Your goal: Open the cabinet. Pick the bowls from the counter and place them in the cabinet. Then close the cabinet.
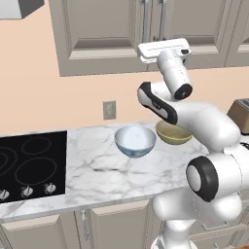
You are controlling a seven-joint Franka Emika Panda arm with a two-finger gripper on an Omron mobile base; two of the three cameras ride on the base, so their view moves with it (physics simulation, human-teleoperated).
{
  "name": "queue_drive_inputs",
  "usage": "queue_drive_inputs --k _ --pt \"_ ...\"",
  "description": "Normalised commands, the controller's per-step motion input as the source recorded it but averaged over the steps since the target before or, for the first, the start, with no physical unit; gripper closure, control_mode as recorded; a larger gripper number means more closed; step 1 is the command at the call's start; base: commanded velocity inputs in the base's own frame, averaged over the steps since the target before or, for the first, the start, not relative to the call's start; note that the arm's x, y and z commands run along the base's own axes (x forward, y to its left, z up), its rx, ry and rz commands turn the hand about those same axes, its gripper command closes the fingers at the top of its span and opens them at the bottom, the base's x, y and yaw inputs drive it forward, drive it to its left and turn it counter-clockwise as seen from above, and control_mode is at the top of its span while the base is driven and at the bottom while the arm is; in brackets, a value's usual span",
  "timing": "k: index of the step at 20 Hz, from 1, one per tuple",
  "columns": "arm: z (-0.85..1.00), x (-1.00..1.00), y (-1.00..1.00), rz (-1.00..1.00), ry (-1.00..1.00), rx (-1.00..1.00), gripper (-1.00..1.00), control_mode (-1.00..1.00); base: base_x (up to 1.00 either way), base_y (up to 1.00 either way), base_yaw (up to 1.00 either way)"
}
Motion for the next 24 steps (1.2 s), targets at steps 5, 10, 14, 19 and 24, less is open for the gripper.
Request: queue_drive_inputs --k 5,10,14,19,24 --pt "0.25 -0.49 0.22 0.0 0.02 -0.17 1.0 -1.0 0.0 0.0 0.0" --pt "0.0 -1.0 -0.33 -0.09 0.09 -0.01 1.0 -1.0 0.0 0.0 0.0" --pt "0.0 -1.0 -0.58 -0.11 0.14 0.0 1.0 -1.0 0.0 0.0 0.0" --pt "0.0 -1.0 -0.79 -0.09 0.2 0.0 1.0 -1.0 0.0 0.0 0.0" --pt "-0.01 -1.0 -0.99 -0.06 0.26 0.0 1.0 -1.0 0.0 0.0 0.0"
